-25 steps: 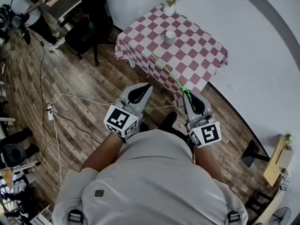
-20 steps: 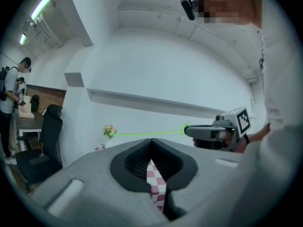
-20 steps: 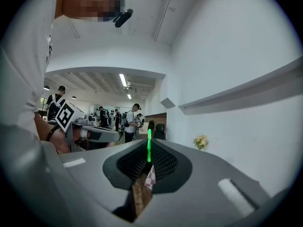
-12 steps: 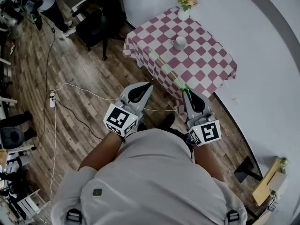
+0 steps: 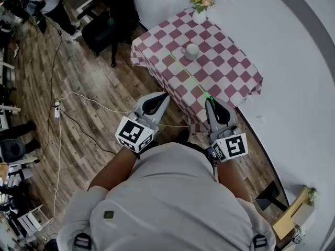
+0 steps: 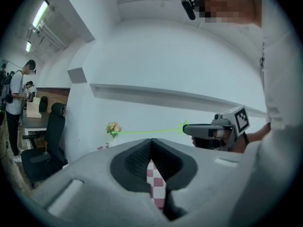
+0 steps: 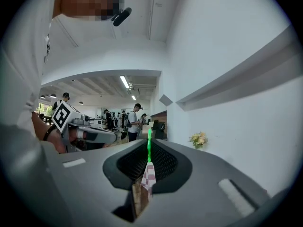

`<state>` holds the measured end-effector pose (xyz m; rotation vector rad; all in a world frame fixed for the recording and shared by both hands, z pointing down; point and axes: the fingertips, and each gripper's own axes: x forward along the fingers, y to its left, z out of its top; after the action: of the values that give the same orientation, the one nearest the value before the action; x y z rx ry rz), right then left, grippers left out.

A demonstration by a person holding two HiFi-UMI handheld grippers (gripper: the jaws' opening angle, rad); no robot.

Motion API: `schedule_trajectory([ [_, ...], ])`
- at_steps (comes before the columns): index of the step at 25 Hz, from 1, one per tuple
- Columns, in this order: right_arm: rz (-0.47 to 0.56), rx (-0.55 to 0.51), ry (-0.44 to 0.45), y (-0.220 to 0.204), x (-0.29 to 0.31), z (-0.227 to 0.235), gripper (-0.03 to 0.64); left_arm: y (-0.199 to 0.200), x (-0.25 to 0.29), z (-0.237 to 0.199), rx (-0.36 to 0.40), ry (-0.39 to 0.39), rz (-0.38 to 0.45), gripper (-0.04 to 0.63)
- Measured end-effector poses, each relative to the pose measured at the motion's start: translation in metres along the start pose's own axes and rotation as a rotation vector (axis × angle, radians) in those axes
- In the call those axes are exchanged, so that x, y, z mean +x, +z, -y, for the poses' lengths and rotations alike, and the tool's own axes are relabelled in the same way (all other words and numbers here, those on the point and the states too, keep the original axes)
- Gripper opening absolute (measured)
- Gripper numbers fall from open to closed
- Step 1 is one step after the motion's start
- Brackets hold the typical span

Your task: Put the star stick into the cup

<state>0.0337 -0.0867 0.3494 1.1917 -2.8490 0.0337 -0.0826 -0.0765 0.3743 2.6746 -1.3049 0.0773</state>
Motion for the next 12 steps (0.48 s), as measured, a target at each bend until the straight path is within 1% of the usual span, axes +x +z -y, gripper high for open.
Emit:
schedule_trajectory([
  [4,0.008,0.014,-0.010,-0.003,-0.008,0.036,0.028,-0.002,0.031,0.014,0.010,-0.002,-0.015,0.005],
  [8,0.022,0.027,-0.018,-0.002,-0.018,0.061,0.028,0.000,0.054,0.023,0.014,0.002,-0.021,0.005],
  [12,0.015,0.044,-0.040,-0.007,-0.029,0.084,0.028,0.000,0.072,0.033,0.021,-0.012,-0.036,0.005],
])
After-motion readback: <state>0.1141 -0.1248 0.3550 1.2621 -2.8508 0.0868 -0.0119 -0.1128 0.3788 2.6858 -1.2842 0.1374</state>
